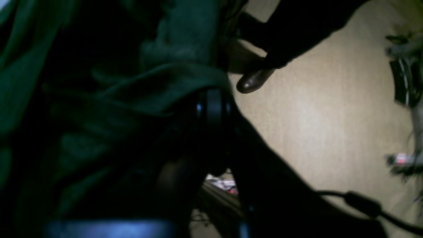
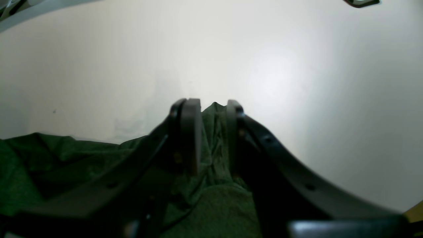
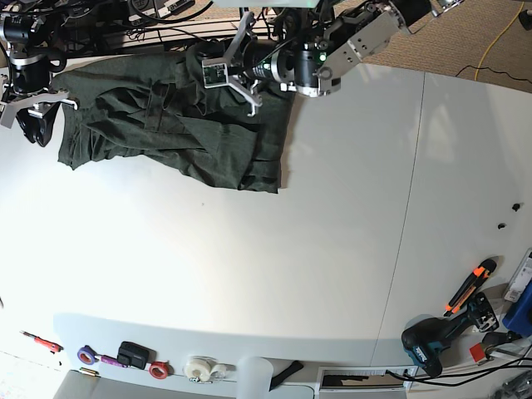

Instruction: Layout the t-shirt on the table in an organized manner, then fold the t-shirt properly

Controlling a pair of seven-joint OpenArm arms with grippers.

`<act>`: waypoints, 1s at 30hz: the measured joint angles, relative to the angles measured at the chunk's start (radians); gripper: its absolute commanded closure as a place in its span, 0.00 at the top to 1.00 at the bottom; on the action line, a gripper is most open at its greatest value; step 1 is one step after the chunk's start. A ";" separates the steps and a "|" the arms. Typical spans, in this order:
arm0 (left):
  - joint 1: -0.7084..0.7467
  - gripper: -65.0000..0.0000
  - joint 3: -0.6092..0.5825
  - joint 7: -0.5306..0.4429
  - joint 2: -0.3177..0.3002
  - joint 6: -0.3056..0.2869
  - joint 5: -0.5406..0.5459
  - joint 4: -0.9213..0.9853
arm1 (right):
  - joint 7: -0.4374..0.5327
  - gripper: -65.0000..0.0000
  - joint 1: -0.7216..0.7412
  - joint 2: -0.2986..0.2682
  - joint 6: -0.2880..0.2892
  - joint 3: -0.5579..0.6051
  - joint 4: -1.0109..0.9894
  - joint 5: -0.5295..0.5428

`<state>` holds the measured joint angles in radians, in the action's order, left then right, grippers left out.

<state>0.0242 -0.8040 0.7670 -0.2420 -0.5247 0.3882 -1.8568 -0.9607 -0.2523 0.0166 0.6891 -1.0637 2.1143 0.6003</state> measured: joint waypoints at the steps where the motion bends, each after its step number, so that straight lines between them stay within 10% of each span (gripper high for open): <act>1: -0.012 0.00 0.003 0.003 0.000 0.002 -0.001 -0.012 | 0.000 0.22 0.000 0.000 0.000 0.000 0.000 0.000; 10: -0.050 0.00 0.265 0.040 0.000 0.042 -0.003 -0.087 | 0.000 0.22 0.000 0.000 0.000 0.000 0.000 0.001; 14: -0.049 0.40 0.310 0.049 -0.002 0.041 0.001 -0.045 | 0.000 0.22 0.000 0.000 0.000 0.000 0.000 0.002; 30: -0.052 0.41 0.281 0.025 -0.002 0.067 -0.016 0.130 | 0.000 0.22 0.000 0.000 0.000 0.000 0.000 0.002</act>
<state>-0.0280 -0.5232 0.7921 -0.2440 -0.4580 0.3717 -1.7264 -0.9611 -0.2523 0.0170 0.6891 -1.0637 2.1143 0.6018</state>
